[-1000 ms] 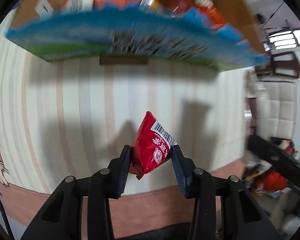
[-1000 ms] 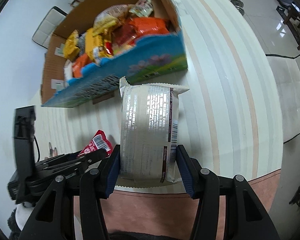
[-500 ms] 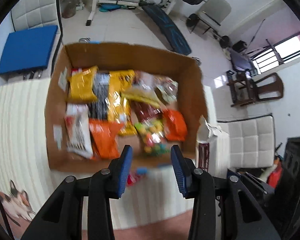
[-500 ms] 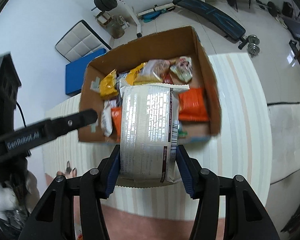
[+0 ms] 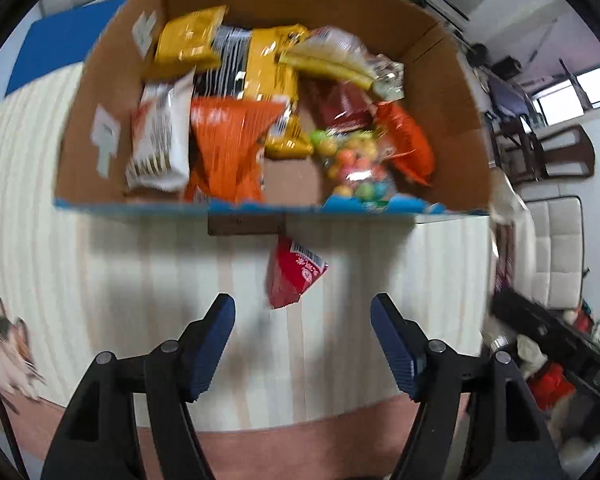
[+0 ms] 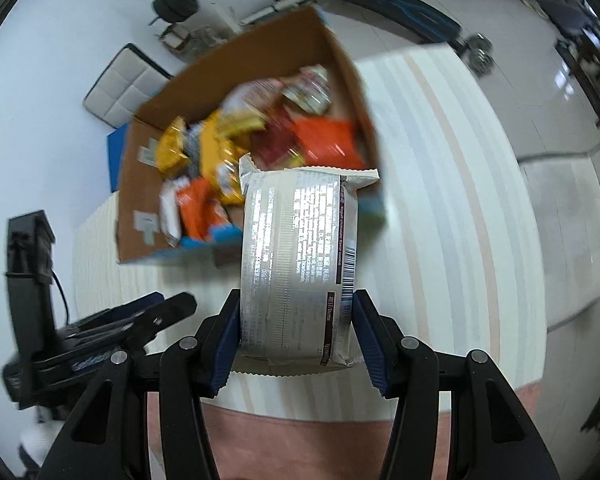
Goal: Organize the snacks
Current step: 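Lower both packets into the box and open both tools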
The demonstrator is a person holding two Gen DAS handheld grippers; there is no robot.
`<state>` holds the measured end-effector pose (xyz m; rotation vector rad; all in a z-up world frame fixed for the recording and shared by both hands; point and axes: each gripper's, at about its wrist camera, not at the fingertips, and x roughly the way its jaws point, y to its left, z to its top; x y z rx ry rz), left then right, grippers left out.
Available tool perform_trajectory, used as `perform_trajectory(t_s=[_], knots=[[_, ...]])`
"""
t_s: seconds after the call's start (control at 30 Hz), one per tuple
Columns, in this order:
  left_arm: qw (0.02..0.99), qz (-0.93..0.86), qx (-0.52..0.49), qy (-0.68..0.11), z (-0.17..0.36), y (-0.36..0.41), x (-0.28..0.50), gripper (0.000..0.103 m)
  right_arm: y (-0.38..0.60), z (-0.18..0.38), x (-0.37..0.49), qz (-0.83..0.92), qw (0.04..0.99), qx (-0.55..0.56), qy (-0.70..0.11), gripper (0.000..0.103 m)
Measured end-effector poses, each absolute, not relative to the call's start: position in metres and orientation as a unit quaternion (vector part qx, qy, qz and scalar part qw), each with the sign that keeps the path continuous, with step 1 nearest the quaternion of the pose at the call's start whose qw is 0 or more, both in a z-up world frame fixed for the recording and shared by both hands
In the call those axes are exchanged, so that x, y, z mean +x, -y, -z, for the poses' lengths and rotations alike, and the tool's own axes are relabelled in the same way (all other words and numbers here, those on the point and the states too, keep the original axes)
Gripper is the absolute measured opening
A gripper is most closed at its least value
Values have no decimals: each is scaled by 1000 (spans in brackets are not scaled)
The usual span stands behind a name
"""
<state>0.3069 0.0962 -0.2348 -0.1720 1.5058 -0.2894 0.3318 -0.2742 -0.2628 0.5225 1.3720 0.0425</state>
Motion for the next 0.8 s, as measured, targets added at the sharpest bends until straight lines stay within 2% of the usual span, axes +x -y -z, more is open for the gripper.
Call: perform_trajectory(t_s=[0.23,0.4,0.43,0.5,0.8], knots=[[725,128,-40,-675,297,-65,297,69,293,316,301,28,727,232,-646,57],[738,125,-24,-662,318,-54,303,68,297,345,289,40,722,233,-650,57],[738,128,-23,-662,323,-53,304,64,297,348,287,41,721,235,-651,57],[748,127,-4,-652,322,-49,301,40,299,356,282,44,717,240,-653,57],[737,132,-32,-662,303,-69,269,35,290,341,274,37,727,232,-645,57]])
